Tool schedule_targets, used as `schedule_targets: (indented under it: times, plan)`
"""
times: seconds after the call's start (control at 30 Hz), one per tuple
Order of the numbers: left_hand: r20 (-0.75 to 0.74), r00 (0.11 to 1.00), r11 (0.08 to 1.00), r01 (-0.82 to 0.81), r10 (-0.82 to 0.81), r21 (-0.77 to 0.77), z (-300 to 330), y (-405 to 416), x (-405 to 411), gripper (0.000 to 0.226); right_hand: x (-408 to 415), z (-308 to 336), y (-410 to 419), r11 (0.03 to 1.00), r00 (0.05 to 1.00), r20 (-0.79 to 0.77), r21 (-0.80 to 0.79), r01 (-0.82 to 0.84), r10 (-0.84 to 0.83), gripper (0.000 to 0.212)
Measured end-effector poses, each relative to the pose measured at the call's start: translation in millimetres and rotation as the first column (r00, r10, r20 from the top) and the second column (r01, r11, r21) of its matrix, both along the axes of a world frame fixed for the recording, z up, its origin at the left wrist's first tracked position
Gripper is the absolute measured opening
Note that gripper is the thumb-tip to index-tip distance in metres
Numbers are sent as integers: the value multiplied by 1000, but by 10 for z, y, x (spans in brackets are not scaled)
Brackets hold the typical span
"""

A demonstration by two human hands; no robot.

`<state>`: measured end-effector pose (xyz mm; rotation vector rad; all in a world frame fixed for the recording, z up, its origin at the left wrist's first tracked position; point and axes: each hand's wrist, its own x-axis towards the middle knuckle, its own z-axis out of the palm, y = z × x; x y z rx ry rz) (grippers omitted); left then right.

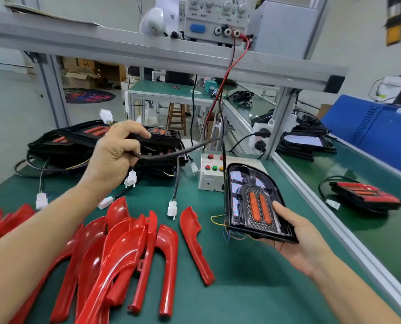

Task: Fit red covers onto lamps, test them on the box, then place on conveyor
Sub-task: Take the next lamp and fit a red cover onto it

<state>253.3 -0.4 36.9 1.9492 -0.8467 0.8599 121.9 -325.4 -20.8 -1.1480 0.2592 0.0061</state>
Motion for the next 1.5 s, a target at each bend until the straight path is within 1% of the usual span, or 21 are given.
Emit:
schedule_targets:
  times: [0.1,0.2,0.33,0.4,0.47,0.57,0.67,0.73,0.77,0.83,0.93,0.97,1.03,1.1,1.13,1.2,1.27,1.33,1.4,1.43,1.5]
  plan:
    - [160,982,925,35,-103,378,-56,-139,-65,16,-144,-65,-188,999,998,-44,-3,35,-35,32]
    - [351,916,749,-91,-196,656,-147,-198,-43,21,-260,-131,-322,997,993,-98,-29,68,-70,37]
    - [423,869,572,-217,-255,791,-302,-206,-8,25,-331,-222,-409,994,982,-163,-55,90,-98,36]
    - [384,886,484,-224,-261,846,-364,-187,-1,17,-337,-251,-435,993,976,-190,-69,93,-105,31]
    - [315,921,403,-206,-227,892,-396,-161,8,31,-331,-270,-457,993,973,-204,-67,100,-112,29]
    - [273,956,330,-225,-109,917,-444,-130,51,40,-309,-279,-474,993,971,-213,-80,92,-108,27]
    - [219,973,209,-230,78,950,-490,-132,108,39,-271,-279,-489,992,968,-222,-81,98,-114,26]
    - [148,962,79,-170,229,982,-516,-90,137,51,-239,-263,-510,991,965,-227,-28,131,-134,25]
    - [105,954,72,-130,280,989,-529,-71,159,57,-224,-254,-527,987,961,-233,18,159,-151,24]
    - [5,932,138,-59,363,989,-525,-39,182,69,-208,-247,-574,974,952,-246,91,210,-182,23]
    - [-59,903,194,-28,427,981,-421,-13,155,77,-217,-282,-622,976,953,-243,78,203,-179,24]
    - [-77,895,259,-45,439,965,-376,-23,121,78,-222,-297,-623,981,956,-241,55,184,-166,24]
    - [-62,922,491,-145,381,859,-280,-109,-13,76,-222,-319,-613,989,962,-236,19,146,-137,25]
    - [28,982,713,-155,186,684,-164,-314,-268,62,-208,-323,-599,993,968,-222,5,120,-116,27]
    - [87,994,783,-101,60,614,-137,-449,-425,53,-196,-323,-595,993,970,-214,7,117,-112,29]
    - [144,972,756,48,-186,653,-152,-748,-721,37,-172,-321,-589,992,971,-210,20,123,-116,32]
    - [56,949,628,160,-310,762,-286,-1086,-898,28,-161,-321,-581,991,968,-217,28,132,-123,28]
    - [-91,963,496,211,-254,843,-507,-1375,-947,30,-158,-323,-574,991,966,-226,29,132,-122,27]
    - [-138,973,378,200,-185,904,-725,-1564,-942,39,-158,-330,-589,991,967,-228,34,127,-116,27]
    - [-138,976,361,191,-167,913,-808,-1608,-926,42,-162,-330,-605,991,967,-228,39,127,-115,27]
    - [-101,983,401,155,-154,903,-903,-1595,-869,42,-171,-319,-654,992,969,-219,22,121,-113,27]
